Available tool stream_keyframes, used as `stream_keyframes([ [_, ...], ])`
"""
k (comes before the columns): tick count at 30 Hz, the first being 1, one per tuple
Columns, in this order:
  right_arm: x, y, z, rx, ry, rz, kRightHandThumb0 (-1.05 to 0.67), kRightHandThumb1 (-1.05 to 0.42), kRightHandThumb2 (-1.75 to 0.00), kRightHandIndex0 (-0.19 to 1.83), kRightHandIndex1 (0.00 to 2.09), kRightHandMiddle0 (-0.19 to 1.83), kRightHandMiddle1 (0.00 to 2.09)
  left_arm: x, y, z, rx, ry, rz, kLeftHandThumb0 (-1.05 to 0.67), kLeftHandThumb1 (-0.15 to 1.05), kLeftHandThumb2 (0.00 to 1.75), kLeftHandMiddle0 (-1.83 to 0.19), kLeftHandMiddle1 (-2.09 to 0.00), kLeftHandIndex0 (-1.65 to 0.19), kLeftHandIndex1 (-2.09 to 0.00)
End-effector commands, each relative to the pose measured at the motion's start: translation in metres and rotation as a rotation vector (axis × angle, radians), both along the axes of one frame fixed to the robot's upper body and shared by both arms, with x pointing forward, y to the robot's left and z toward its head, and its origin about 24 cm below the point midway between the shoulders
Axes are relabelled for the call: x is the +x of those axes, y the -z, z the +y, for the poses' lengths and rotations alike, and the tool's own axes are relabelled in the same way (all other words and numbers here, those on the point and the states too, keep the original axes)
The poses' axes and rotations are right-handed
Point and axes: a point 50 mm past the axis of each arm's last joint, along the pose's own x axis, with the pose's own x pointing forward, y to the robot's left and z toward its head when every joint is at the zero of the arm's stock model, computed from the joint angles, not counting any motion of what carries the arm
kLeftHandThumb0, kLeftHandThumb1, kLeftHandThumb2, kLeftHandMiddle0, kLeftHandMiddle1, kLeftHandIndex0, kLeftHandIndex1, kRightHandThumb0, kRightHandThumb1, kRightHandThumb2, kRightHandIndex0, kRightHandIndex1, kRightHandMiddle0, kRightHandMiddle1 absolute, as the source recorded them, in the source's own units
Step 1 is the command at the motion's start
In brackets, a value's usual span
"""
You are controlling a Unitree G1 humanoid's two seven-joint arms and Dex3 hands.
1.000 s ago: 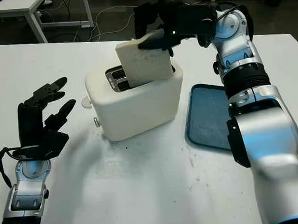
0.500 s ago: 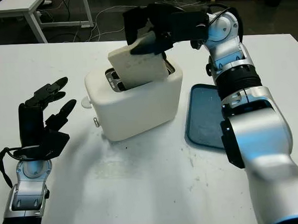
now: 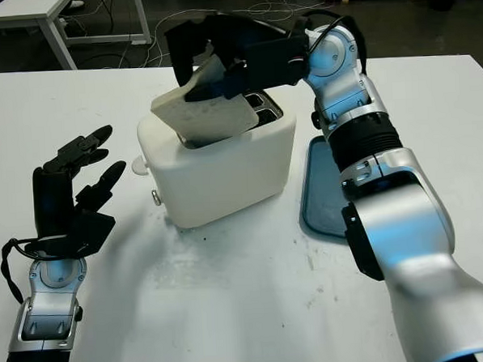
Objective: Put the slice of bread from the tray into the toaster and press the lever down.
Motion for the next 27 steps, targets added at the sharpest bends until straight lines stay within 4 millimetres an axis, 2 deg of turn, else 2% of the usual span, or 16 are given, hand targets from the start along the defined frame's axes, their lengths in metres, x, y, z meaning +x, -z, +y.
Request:
stream_keyframes([
  [1,-0.001,0.006,0.000,0.001,-0.011,0.000,-0.47,-0.92,-0.25,1.13,1.75,0.88,1.75,-0.003,0.001,0.000,-0.002,-0.011,0.001,-0.57,0.92,0.22,-0.60,-0.68,-0.80,0.00],
  [6,0.001,0.013,-0.006,-0.029,0.008,0.026,-0.49,-0.92,-0.24,1.15,1.75,0.92,1.75,-0.003,0.001,0.000,0.000,-0.006,0.001,-0.56,0.92,0.22,-0.60,-0.67,-0.79,0.00],
  [9,0.000,0.016,-0.011,-0.068,0.022,-0.031,-0.50,-0.92,-0.26,1.14,1.75,0.90,1.75,-0.003,0.001,0.000,-0.001,-0.005,0.001,-0.57,0.92,0.22,-0.60,-0.66,-0.79,0.00],
  [18,-0.015,0.010,-0.025,-0.131,-0.008,-0.441,-0.48,-0.92,-0.18,1.15,1.75,0.92,1.64,-0.003,0.001,0.001,-0.005,-0.007,-0.001,-0.56,0.92,0.21,-0.61,-0.65,-0.80,0.00],
  [21,-0.017,0.006,-0.033,-0.142,0.002,-0.525,-0.47,-0.92,-0.16,1.13,1.75,0.89,1.73,-0.003,0.001,0.002,-0.013,-0.002,-0.001,-0.56,0.92,0.20,-0.61,-0.65,-0.80,0.00],
  [27,-0.019,0.003,-0.045,-0.171,0.031,-0.595,-0.49,-0.92,-0.19,1.12,1.75,0.87,1.75,-0.003,0.001,0.002,-0.004,-0.003,0.000,-0.55,0.92,0.21,-0.61,-0.64,-0.80,0.00],
])
